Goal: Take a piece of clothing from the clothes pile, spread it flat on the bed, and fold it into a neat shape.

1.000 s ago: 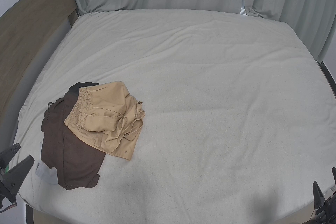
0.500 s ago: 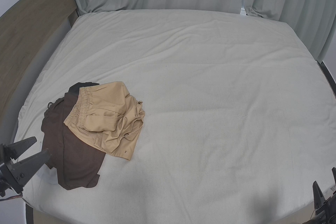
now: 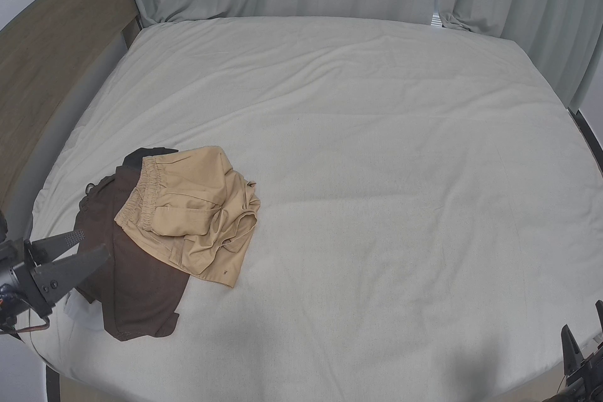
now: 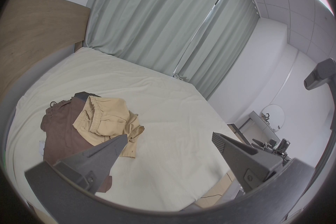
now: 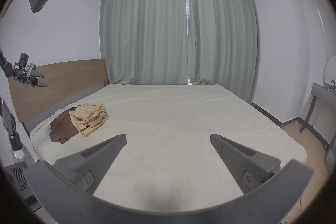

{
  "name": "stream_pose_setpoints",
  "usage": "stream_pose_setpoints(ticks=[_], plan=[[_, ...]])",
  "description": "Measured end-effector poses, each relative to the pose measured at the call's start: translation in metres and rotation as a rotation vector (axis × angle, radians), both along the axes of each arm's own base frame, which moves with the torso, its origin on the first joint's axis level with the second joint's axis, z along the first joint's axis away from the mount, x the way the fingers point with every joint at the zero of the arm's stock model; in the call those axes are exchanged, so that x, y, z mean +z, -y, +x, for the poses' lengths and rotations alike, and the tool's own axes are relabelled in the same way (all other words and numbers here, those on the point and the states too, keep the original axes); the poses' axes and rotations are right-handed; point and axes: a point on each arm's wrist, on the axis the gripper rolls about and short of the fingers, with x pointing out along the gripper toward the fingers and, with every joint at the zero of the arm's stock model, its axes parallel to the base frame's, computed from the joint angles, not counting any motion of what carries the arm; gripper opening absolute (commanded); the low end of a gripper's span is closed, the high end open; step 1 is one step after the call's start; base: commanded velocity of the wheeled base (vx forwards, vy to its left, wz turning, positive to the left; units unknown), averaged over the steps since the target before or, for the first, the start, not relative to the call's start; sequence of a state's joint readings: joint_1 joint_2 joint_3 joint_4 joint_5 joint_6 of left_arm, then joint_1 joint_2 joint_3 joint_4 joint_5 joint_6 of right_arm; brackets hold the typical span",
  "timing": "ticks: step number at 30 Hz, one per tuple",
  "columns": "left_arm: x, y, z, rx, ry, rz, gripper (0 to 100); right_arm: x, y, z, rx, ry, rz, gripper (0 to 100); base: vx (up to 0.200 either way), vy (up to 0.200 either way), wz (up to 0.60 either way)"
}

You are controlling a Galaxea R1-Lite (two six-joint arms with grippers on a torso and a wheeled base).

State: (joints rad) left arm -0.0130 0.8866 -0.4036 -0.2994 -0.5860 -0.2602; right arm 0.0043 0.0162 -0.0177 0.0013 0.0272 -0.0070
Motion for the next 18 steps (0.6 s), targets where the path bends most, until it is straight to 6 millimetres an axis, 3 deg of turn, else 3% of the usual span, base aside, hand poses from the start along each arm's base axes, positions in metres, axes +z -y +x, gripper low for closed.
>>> stream_pose_setpoints(ticks=[18], plan=[[0.000,-0.017,0.061,0.003,-0.056,-0.011,100,0.000,0.000,0.000,0.000,0.000,0.000,100,0.000,0.000,0.00]])
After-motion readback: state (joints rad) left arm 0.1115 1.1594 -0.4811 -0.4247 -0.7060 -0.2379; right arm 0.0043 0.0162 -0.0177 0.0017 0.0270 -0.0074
